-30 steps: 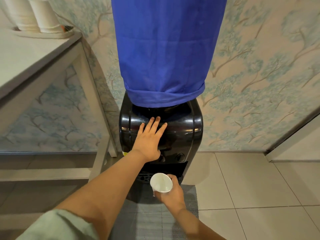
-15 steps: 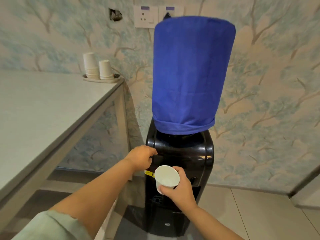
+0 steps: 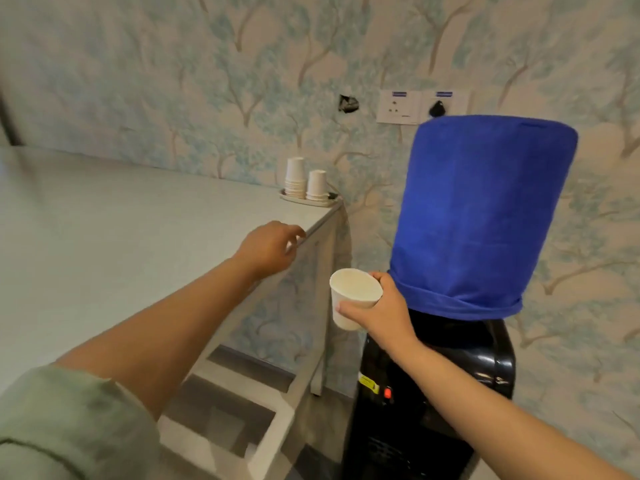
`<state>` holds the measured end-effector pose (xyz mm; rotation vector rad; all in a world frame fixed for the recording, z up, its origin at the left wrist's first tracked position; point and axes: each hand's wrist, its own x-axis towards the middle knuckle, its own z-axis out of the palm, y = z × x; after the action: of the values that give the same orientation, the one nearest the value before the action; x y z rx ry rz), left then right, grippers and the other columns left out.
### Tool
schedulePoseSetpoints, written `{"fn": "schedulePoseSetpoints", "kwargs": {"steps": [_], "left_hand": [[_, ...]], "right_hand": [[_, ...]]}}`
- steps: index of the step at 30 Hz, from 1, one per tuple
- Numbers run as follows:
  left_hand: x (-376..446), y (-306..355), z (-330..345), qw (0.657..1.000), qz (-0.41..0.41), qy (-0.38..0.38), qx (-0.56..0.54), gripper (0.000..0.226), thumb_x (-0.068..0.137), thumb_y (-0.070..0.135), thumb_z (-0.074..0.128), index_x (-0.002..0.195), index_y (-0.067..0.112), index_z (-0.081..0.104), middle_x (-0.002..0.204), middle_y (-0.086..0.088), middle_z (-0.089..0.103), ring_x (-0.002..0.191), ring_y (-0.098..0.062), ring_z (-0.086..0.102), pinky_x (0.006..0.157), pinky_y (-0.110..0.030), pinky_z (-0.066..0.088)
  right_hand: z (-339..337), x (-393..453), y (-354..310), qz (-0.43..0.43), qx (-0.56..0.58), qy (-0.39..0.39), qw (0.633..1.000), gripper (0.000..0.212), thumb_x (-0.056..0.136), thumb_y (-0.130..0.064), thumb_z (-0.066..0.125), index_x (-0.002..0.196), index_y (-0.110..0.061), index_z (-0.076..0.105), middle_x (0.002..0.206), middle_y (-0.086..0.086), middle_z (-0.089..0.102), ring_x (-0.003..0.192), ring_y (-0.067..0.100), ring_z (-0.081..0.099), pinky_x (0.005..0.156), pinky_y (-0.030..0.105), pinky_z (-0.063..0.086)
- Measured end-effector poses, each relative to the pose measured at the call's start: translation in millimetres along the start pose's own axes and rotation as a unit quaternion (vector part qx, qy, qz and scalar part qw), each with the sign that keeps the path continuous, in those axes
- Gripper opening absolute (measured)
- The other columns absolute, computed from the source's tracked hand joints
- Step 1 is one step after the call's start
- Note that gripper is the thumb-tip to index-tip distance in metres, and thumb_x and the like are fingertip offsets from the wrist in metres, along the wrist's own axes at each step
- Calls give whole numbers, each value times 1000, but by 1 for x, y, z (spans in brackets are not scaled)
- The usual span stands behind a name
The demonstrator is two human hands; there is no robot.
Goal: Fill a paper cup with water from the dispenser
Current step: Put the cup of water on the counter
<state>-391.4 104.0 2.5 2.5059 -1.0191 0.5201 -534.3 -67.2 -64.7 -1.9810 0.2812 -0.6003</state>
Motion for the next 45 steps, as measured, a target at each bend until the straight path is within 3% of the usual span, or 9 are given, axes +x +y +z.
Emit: {"fn": "schedulePoseSetpoints", "kwargs": {"steps": [3, 7, 10, 12, 16, 22, 27, 40, 45], "left_hand": [[-21, -48, -36, 996, -80, 42, 18, 35, 84, 16, 55, 119, 17, 59, 110, -8, 68, 102, -30, 57, 87, -40, 46], [-62, -115, -64, 971, -213, 102, 40, 35, 83, 17, 57, 118, 14, 59, 113, -11, 68, 108, -33, 54, 88, -41, 44], [-87, -146, -67, 945, -303, 105, 65, 39, 86, 25, 55, 123, 13, 56, 120, -15, 64, 115, -35, 52, 93, -43, 42], [-108, -164, -65, 926, -357, 86, 93, 43, 87, 31, 52, 126, 14, 54, 125, -17, 60, 120, -35, 49, 96, -44, 40], [-131, -180, -50, 897, -429, 59, 86, 41, 86, 33, 48, 121, 13, 56, 127, -14, 59, 119, -33, 50, 96, -41, 39], [-131, -186, -46, 901, -424, 40, 80, 35, 84, 33, 48, 109, 12, 62, 115, -13, 64, 107, -33, 55, 90, -39, 40], [-128, -191, -44, 902, -416, 52, 106, 33, 81, 32, 48, 104, 13, 63, 108, -12, 64, 101, -32, 56, 85, -39, 40], [-123, -192, -47, 901, -418, 54, 108, 31, 82, 29, 49, 105, 12, 62, 107, -13, 62, 102, -31, 54, 85, -42, 41], [-123, -191, -47, 900, -421, 54, 98, 31, 82, 29, 49, 105, 13, 62, 108, -13, 63, 102, -31, 54, 86, -42, 41]], "right_hand": [[19, 19, -29, -34, 13, -24, 999, 62, 53, -32, 84, 103, -28, 47, 101, -5, 59, 96, 17, 57, 83, 42, 51], [51, 42, -70, -68, 33, -66, 995, 64, 50, -35, 83, 102, -28, 47, 92, -11, 56, 81, 3, 54, 62, 19, 41], [73, 58, -93, -75, 50, -70, 994, 63, 49, -35, 83, 100, -28, 47, 88, -15, 55, 83, 10, 55, 66, 24, 45], [98, 65, -111, -72, 56, -88, 992, 64, 49, -36, 83, 102, -26, 47, 95, -7, 60, 90, 16, 57, 74, 31, 49], [142, 73, -140, -60, 64, -130, 988, 64, 53, -36, 80, 105, -23, 46, 99, -3, 56, 89, 18, 55, 70, 32, 45], [197, 73, -152, -41, 51, -170, 983, 64, 57, -35, 78, 109, -21, 43, 102, 1, 54, 90, 22, 54, 76, 39, 51], [231, 72, -141, -12, 24, -194, 981, 61, 59, -39, 77, 106, -23, 41, 95, -3, 49, 84, 21, 50, 67, 32, 40], [251, 78, -136, -5, 10, -209, 978, 70, 61, -34, 79, 118, -21, 40, 101, -4, 48, 91, 20, 49, 72, 33, 39], [249, 77, -133, -17, 32, -207, 978, 87, 58, -35, 80, 129, -22, 33, 125, 3, 48, 110, 25, 49, 84, 38, 46]]}}
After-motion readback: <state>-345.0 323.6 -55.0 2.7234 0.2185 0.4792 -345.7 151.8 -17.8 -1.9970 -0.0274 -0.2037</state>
